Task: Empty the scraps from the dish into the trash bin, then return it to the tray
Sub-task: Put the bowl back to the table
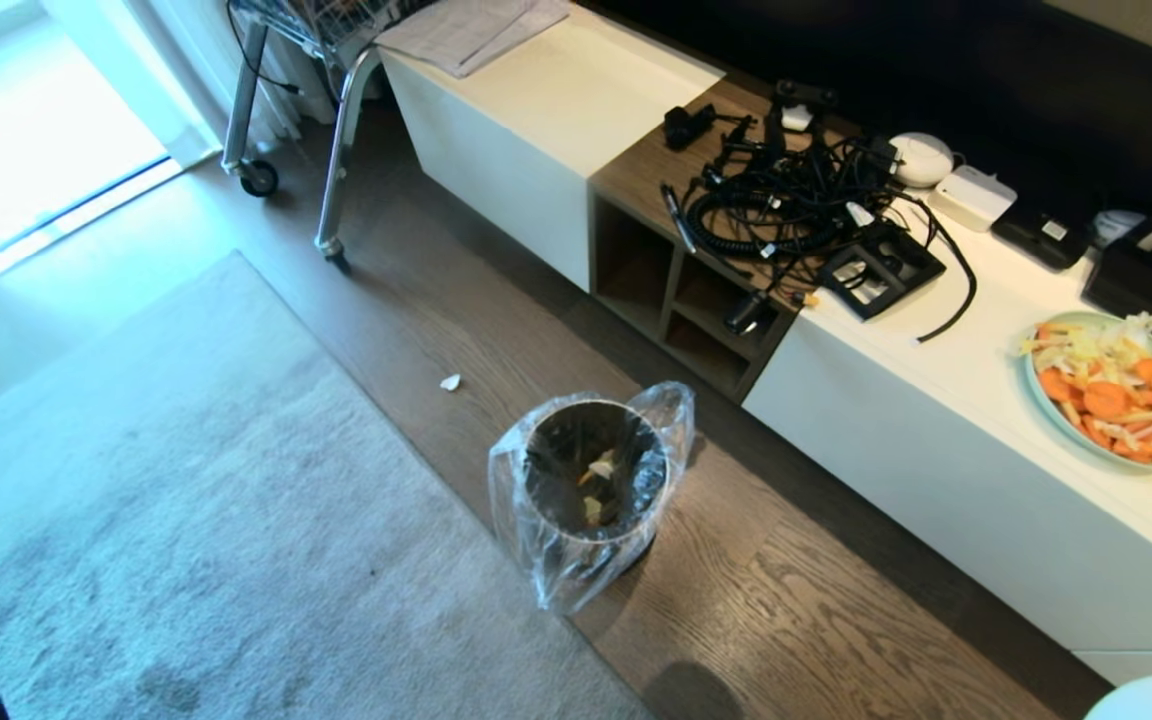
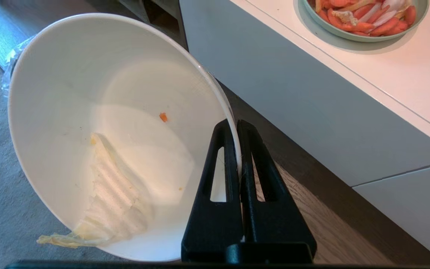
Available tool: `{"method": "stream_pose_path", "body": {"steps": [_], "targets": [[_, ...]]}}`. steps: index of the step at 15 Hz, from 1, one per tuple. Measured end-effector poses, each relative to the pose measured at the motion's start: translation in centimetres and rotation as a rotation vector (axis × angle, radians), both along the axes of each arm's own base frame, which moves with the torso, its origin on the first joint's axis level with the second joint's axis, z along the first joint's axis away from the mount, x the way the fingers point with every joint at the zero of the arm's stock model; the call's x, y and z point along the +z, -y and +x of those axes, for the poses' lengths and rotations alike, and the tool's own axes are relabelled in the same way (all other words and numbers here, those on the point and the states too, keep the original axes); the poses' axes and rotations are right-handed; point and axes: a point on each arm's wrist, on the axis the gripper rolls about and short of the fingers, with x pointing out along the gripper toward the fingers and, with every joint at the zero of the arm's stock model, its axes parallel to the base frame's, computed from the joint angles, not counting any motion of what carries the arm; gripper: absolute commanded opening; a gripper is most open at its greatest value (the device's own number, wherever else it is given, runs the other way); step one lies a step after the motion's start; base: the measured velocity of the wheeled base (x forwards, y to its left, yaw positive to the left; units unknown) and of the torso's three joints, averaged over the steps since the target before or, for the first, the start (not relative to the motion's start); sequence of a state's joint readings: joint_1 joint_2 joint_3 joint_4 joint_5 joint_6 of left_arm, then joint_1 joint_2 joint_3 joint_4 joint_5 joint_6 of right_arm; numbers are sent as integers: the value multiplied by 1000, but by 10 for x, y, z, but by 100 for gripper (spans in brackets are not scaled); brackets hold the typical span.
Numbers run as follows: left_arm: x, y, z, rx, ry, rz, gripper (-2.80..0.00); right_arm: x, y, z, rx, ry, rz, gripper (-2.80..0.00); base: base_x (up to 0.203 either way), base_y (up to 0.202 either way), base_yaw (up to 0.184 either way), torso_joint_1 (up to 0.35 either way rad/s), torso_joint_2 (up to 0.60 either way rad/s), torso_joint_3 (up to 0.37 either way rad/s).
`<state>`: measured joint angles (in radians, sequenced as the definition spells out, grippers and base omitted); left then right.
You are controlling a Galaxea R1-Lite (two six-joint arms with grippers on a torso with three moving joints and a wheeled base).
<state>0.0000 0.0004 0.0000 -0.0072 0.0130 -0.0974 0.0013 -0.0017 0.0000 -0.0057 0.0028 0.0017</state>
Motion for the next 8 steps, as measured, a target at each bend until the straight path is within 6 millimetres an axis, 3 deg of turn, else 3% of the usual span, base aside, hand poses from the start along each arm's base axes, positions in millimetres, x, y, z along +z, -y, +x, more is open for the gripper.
{"method": "stream_pose_path", "body": {"steps": [8], "targets": [[0,0,0,0,0,-1,-280,0,0,0,0,0,0,-280,0,0,0,4,2,204]]}}
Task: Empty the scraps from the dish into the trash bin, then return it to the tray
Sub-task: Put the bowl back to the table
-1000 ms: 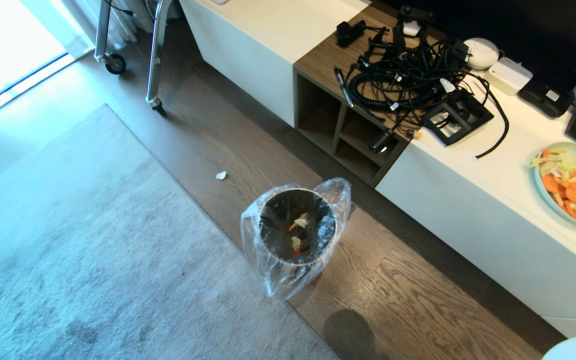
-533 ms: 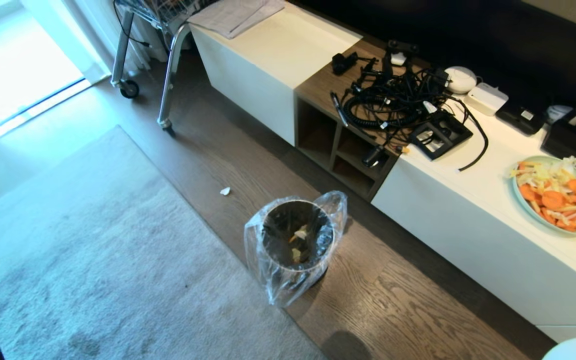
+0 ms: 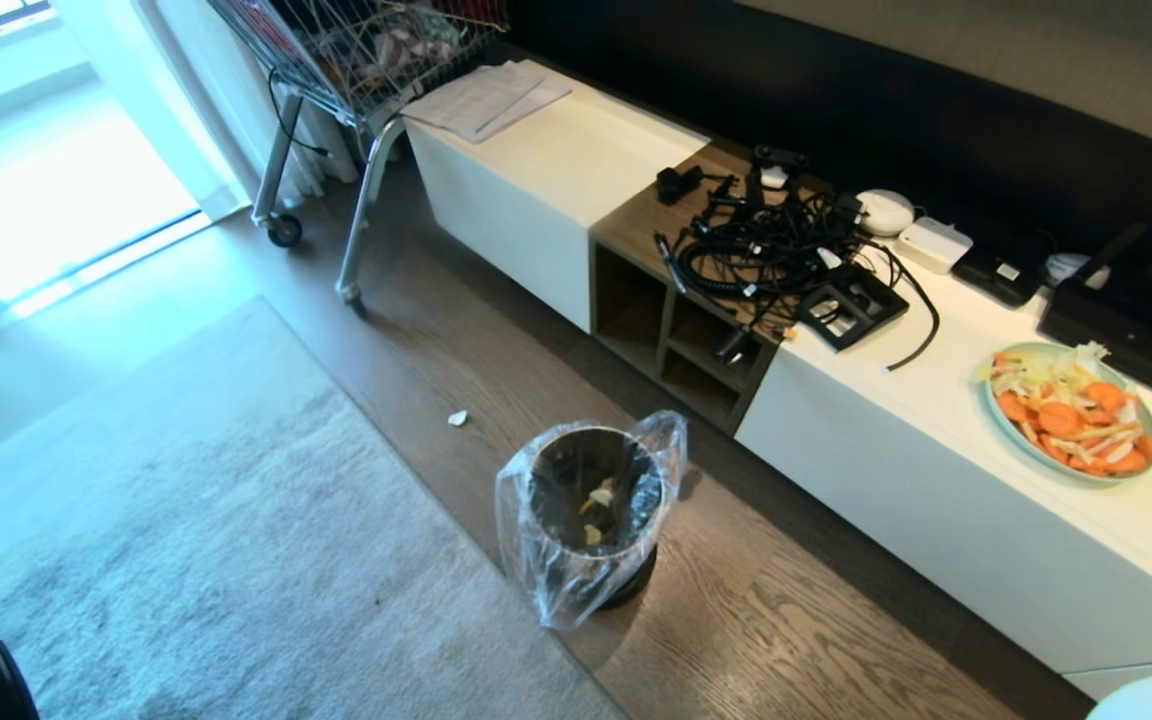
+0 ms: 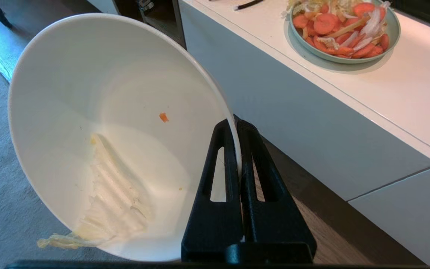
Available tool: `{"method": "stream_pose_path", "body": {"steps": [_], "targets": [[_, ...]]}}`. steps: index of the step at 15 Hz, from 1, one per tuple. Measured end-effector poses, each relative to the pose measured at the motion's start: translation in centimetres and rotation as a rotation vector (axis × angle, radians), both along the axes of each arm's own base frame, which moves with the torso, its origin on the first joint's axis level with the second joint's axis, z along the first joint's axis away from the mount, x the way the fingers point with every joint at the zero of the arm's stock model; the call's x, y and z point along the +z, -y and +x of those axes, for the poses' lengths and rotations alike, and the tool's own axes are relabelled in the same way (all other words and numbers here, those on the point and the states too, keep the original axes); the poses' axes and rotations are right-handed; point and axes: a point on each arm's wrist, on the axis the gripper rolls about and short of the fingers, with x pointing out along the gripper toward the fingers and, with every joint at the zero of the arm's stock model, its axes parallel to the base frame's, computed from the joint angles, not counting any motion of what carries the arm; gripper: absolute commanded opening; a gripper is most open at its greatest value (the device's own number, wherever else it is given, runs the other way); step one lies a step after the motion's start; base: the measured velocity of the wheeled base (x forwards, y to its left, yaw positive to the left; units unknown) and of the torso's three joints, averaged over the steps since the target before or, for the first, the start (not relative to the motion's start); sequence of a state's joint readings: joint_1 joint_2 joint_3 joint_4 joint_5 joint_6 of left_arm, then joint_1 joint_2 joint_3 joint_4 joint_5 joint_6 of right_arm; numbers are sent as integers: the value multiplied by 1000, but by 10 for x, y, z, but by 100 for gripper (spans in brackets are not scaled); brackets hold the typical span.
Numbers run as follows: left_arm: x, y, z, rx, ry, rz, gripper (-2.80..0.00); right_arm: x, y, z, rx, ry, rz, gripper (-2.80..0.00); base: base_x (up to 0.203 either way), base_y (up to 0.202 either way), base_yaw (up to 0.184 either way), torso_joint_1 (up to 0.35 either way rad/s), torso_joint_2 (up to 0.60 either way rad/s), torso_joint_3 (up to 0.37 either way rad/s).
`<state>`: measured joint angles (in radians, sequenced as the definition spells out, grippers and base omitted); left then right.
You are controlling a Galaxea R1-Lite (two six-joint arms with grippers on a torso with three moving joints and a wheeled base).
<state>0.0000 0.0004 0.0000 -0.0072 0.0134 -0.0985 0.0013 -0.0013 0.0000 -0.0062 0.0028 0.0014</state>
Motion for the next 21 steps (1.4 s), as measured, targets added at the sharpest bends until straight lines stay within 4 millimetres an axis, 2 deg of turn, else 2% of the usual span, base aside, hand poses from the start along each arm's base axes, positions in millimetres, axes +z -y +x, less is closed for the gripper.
{"method": "stream_pose_path", "body": {"steps": [21], "targets": [[0,0,0,0,0,0,-280,0,0,0,0,0,0,-280,0,0,0,3,2,193]]}}
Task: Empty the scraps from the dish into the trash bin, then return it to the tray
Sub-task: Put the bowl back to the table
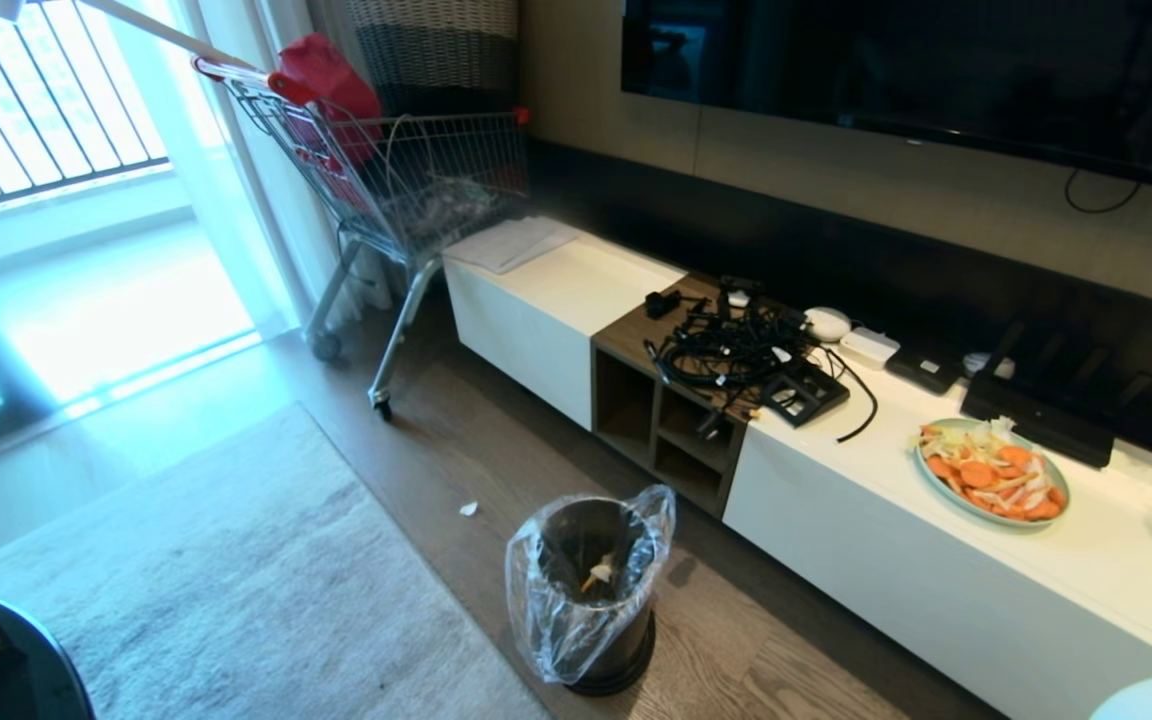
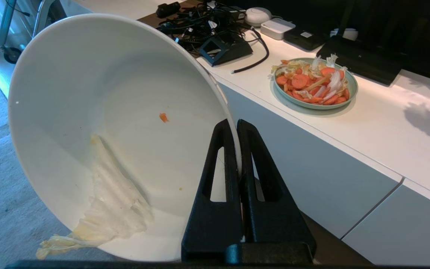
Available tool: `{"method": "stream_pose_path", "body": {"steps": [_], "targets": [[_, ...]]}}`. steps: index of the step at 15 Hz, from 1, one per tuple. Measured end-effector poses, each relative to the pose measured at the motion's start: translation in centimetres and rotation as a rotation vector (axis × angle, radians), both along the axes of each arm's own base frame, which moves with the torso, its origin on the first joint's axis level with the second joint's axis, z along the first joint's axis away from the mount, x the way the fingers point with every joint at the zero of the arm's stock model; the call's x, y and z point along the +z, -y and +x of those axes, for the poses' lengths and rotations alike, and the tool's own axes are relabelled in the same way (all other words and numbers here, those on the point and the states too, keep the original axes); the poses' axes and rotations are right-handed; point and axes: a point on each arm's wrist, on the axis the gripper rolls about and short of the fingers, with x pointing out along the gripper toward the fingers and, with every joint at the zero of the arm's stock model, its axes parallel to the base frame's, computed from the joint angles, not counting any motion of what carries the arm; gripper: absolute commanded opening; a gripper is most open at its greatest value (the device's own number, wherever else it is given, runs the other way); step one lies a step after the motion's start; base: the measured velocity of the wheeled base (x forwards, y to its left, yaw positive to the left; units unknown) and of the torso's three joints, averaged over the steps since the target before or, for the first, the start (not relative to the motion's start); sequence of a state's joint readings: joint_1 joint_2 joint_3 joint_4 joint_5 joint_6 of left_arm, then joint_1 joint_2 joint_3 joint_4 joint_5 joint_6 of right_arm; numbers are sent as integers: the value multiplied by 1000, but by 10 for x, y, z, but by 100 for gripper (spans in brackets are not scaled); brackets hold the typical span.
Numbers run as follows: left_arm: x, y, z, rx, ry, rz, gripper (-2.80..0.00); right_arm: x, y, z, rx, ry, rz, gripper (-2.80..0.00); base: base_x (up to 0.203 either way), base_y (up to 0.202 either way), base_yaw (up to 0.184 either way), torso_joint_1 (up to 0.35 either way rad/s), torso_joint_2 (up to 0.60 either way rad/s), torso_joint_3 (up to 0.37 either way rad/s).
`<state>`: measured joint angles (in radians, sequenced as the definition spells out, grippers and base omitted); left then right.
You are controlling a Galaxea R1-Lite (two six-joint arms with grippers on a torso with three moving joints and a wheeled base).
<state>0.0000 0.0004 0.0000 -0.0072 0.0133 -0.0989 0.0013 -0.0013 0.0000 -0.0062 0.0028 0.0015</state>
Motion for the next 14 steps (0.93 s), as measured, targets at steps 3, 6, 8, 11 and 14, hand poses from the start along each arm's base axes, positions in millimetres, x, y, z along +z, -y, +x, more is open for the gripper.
{"method": "stream_pose_path", "body": {"steps": [3,6,8,11,14], "targets": [[0,0,0,0,0,1,-280,0,0,0,0,1,0,-280,0,0,0,1,1,15],[0,0,0,0,0,1,-280,0,0,0,0,0,0,-280,0,0,0,0,0,0],[0,0,0,0,0,1,-280,0,0,0,0,1,0,-280,0,0,0,0,0,0],[0,0,0,0,0,0,-280,0,0,0,0,0,0,-280,-29,0,-2,3,1,2],[0,0,0,0,0,0,-280,0,0,0,0,0,0,-280,-177,0,2,2,3,5]]}}
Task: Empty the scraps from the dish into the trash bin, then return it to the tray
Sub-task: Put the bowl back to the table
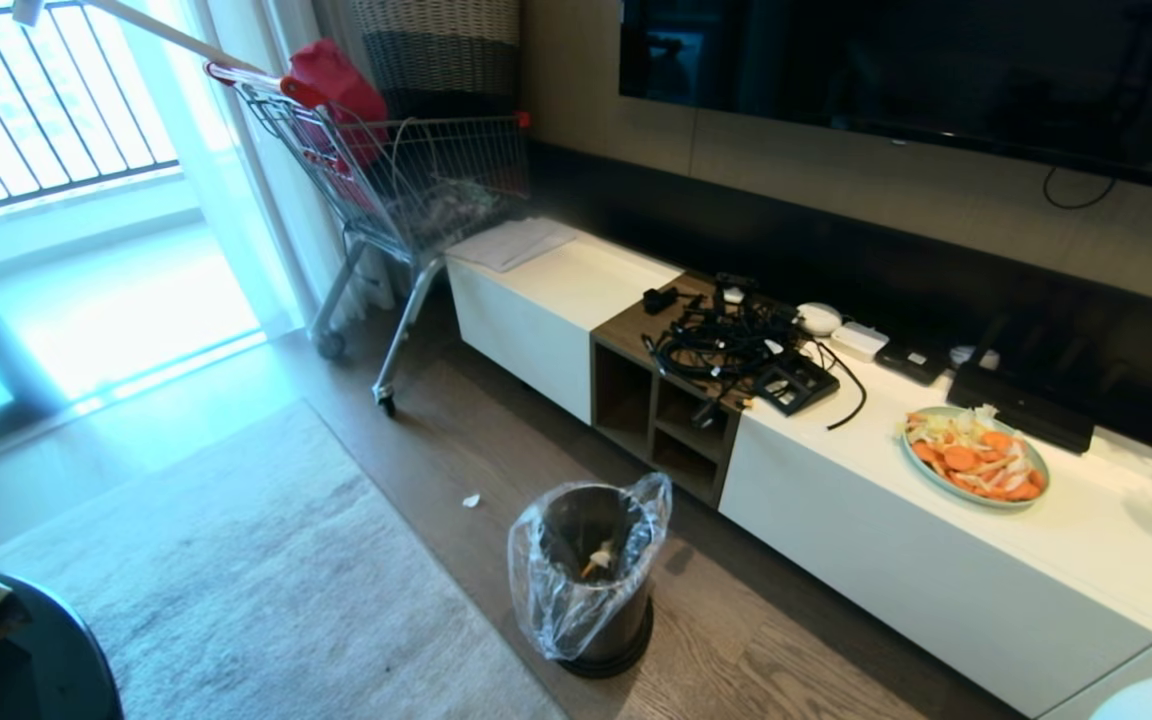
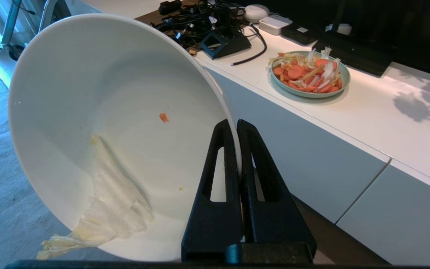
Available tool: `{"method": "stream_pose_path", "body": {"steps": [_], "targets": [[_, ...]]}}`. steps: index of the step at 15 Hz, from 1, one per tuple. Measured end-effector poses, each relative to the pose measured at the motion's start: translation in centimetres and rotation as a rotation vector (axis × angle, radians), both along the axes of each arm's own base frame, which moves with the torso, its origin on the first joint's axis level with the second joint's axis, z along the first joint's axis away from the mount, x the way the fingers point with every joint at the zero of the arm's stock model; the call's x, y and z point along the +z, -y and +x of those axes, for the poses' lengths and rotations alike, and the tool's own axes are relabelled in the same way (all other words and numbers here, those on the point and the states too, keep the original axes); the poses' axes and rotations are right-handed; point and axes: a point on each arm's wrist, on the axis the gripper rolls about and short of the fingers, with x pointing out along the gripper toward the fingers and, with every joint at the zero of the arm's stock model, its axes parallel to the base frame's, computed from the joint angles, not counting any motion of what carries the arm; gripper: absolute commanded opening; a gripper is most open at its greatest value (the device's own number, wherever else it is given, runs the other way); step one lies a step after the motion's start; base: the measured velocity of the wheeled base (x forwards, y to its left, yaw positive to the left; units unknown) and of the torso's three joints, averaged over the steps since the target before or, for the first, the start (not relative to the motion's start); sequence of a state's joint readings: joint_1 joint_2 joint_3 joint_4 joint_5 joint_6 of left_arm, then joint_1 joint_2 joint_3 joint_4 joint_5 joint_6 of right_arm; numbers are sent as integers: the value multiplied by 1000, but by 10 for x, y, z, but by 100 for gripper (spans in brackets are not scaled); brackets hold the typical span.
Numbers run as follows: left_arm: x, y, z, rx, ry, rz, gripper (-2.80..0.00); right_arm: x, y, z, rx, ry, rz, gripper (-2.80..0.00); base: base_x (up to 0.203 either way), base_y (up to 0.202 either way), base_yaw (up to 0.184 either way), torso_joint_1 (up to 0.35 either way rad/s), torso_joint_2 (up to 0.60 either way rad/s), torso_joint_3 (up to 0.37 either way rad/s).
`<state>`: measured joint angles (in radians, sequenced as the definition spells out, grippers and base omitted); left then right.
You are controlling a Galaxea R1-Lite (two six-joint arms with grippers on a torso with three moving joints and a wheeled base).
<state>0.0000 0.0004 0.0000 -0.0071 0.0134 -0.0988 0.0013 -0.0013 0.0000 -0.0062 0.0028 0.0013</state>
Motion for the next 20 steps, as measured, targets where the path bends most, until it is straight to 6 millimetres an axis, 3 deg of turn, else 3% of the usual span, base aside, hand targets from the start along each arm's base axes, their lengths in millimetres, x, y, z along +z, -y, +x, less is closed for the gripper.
{"method": "stream_pose_path", "body": {"steps": [13,20], "targets": [[0,0,0,0,0,1,-280,0,0,0,0,1,0,-280,-182,0,0,2,3,2],[0,0,0,0,0,1,-280,0,0,0,0,1,0,-280,0,0,0,0,0,0]]}}
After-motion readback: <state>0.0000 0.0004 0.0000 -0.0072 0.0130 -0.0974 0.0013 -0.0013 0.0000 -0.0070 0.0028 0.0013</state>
